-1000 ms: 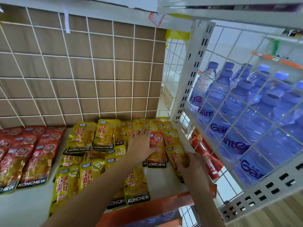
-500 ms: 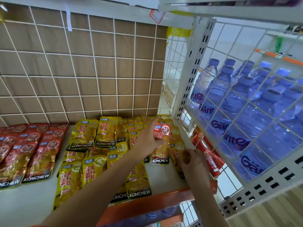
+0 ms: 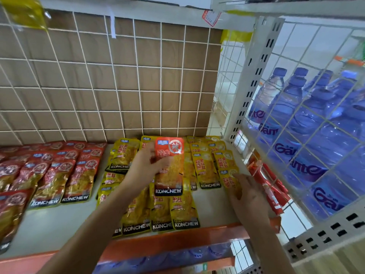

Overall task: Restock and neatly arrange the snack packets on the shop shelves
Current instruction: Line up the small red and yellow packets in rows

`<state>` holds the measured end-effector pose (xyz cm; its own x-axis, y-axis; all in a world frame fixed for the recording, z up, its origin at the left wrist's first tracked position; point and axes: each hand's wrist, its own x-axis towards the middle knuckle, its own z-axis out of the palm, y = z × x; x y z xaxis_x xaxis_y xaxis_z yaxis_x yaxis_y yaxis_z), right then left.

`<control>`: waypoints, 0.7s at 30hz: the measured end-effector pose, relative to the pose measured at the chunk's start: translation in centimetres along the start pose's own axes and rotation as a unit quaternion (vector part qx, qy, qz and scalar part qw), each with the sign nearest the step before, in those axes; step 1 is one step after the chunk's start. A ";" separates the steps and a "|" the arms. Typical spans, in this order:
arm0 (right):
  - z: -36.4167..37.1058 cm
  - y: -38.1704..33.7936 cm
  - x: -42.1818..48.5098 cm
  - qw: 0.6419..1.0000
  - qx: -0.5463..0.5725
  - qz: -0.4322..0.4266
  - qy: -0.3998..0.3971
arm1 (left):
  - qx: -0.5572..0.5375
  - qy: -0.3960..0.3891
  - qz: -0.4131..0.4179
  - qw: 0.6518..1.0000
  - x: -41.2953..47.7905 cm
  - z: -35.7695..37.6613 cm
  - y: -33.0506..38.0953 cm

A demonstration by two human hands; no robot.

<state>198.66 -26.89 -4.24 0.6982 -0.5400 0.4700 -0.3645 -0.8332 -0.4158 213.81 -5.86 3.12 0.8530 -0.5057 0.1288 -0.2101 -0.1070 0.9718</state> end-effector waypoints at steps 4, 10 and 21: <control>-0.1 -2.4 -0.2 0.998 -0.003 -0.044 -0.037 | -0.001 0.060 -0.013 0.998 -2.4 -4.6 -1.2; 1.2 -6.7 -0.3 0.992 0.018 -0.084 -0.090 | 0.032 0.131 -0.065 0.989 -6.0 -11.6 -4.3; 2.7 -13.6 -0.6 0.978 0.090 -0.072 -0.173 | 0.253 0.188 -0.126 0.941 -8.5 -20.9 -8.6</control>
<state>204.90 -14.93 -0.95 0.9122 -0.3206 0.2553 -0.1548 -0.8463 -0.5097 218.34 17.21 -2.19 0.9947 -0.0826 0.0606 -0.0991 -0.6250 0.7743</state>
